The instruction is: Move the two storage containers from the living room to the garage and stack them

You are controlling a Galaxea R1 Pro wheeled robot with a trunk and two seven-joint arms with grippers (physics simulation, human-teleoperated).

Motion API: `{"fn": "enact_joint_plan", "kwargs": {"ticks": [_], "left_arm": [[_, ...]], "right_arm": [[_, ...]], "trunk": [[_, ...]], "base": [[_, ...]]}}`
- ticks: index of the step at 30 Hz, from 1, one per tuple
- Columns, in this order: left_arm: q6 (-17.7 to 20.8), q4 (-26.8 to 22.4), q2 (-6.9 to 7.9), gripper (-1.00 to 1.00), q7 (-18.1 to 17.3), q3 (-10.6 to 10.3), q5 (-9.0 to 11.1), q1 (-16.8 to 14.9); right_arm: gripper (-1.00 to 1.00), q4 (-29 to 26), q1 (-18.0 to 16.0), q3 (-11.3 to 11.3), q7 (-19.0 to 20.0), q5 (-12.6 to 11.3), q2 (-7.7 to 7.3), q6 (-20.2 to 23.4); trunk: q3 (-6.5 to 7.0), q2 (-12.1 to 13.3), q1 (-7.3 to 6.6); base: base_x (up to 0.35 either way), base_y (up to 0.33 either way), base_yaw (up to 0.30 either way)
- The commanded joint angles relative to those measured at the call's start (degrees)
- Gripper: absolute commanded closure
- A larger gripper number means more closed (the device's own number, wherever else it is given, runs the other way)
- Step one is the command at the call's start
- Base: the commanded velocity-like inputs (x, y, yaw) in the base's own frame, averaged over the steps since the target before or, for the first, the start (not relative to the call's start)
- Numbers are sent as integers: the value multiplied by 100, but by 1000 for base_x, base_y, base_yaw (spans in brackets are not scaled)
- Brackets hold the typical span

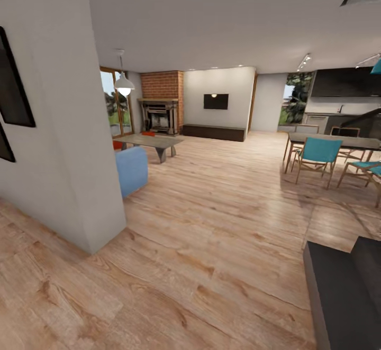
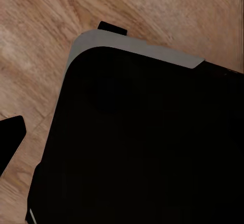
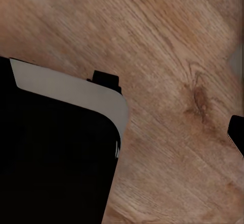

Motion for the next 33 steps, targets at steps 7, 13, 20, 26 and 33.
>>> {"fn": "enact_joint_plan", "kwargs": {"ticks": [7, 13, 20, 26, 33], "left_arm": [[-12, -5, 4, -100, 5, -5, 31, 1], [-7, -5, 8, -100, 5, -3, 38, 1], [9, -5, 8, -100, 3, 1, 38, 1], [16, -9, 8, -100, 4, 8, 39, 1], [50, -227, 20, -100, 2, 6, 32, 1]], "right_arm": [[-100, 15, -7, 53, -3, -59, 3, -19], [-100, 16, -7, 62, -3, -57, 3, -16], [-100, 14, -7, 66, -3, -52, 3, -2], [-100, 15, -7, 67, -3, -52, 4, -12], [-100, 13, -7, -133, -17, -136, 109, -360]], "trunk": [[-5, -2, 3], [-5, -2, 3], [-5, -2, 3], [-5, -2, 3], [-5, -2, 3]], "base": [[323, 0, -33], [323, 0, -2], [323, 0, 0], [323, 0, 0], [323, 0, 0]]}}
